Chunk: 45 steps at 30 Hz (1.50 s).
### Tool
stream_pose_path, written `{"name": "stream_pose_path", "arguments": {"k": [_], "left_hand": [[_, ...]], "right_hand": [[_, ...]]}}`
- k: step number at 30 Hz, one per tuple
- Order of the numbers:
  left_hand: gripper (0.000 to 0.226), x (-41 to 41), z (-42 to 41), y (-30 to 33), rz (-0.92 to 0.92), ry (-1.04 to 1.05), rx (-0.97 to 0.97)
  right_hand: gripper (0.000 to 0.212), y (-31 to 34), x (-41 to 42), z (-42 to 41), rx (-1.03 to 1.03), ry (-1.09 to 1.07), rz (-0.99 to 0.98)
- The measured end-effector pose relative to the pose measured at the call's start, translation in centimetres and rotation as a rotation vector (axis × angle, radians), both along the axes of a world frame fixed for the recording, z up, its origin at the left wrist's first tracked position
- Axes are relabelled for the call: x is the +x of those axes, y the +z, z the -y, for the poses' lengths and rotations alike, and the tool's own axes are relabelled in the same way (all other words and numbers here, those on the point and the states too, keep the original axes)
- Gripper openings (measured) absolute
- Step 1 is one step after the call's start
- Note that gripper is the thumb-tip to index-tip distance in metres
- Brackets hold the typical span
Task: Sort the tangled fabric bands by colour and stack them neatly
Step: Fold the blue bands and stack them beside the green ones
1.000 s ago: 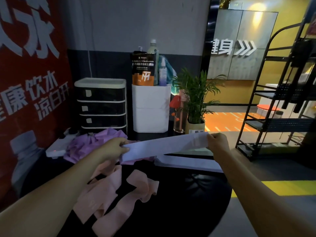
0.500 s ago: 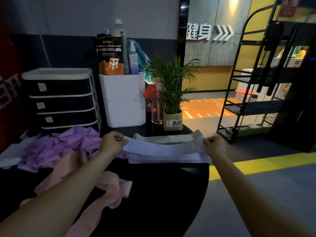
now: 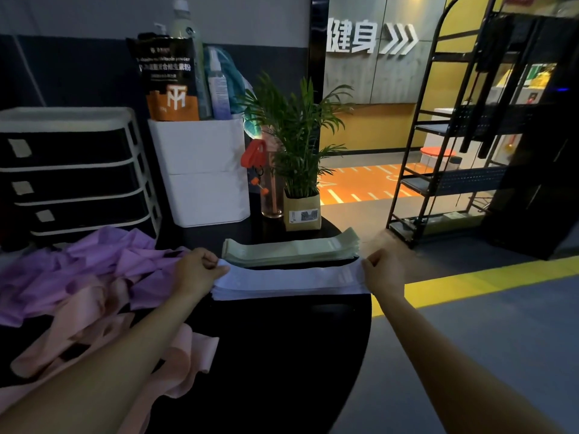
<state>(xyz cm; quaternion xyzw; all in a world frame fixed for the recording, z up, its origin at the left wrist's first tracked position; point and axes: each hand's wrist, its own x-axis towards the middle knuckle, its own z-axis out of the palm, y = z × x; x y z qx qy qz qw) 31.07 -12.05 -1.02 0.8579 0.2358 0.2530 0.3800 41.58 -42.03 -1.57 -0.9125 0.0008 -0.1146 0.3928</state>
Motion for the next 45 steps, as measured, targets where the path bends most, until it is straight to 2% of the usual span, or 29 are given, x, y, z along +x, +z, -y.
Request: {"name": "stream_pose_path", "arguments": {"k": [9, 12, 14, 16, 19, 22, 25, 30, 38, 45], "left_hand": [[0.012, -0.8, 0.0, -0.7, 0.077, -0.034, -0.015], [0.005, -1.3, 0.0, -1.1, 0.107, -0.084, -0.062], [0.011, -1.7, 0.0, -1.6, 0.135, -0.11, -0.118], [0.022, -2.2, 0.1, -2.0, 0.139, -0.139, -0.17], [0.037, -3.1, 0.1, -2.6, 0.096, -0.23, -0.183], [0.051, -3.8, -0.1, -3.5, 0.09, -0.28, -0.159], [0.056, -3.9, -0.1, -4.3, 0.114, -0.26, -0.118], [0.051, -4.3, 0.4, -4.4, 0.145, -0.194, 0.026], [0.047, -4.5, 0.9, -4.5, 0.169, -0.183, 0.043], [0.047, -4.6, 0.6, -5.0, 0.171, -0.184, 0.028]], "right_hand": [[0.014, -0.2, -0.1, -0.3, -0.046, 0.001, 0.057], [0.019, 0.1, -0.6, -1.2, -0.12, 0.014, 0.126], [0.02, 0.6, -1.6, -2.7, -0.157, 0.093, 0.189], [0.02, 0.7, -2.9, -4.7, -0.187, 0.264, 0.22], [0.025, 0.1, -4.6, -7.3, -0.218, 0.535, 0.198], [0.034, -0.6, -5.6, -9.1, -0.247, 0.646, 0.176], [0.039, -0.9, -6.0, -10.2, -0.284, 0.678, 0.178], [0.051, -0.1, -5.6, -11.6, -0.39, 0.749, 0.126], [0.074, 1.1, -4.6, -13.4, -0.533, 0.848, -0.038], [0.062, 0.2, -4.2, -13.6, -0.491, 0.854, -0.055]]}}
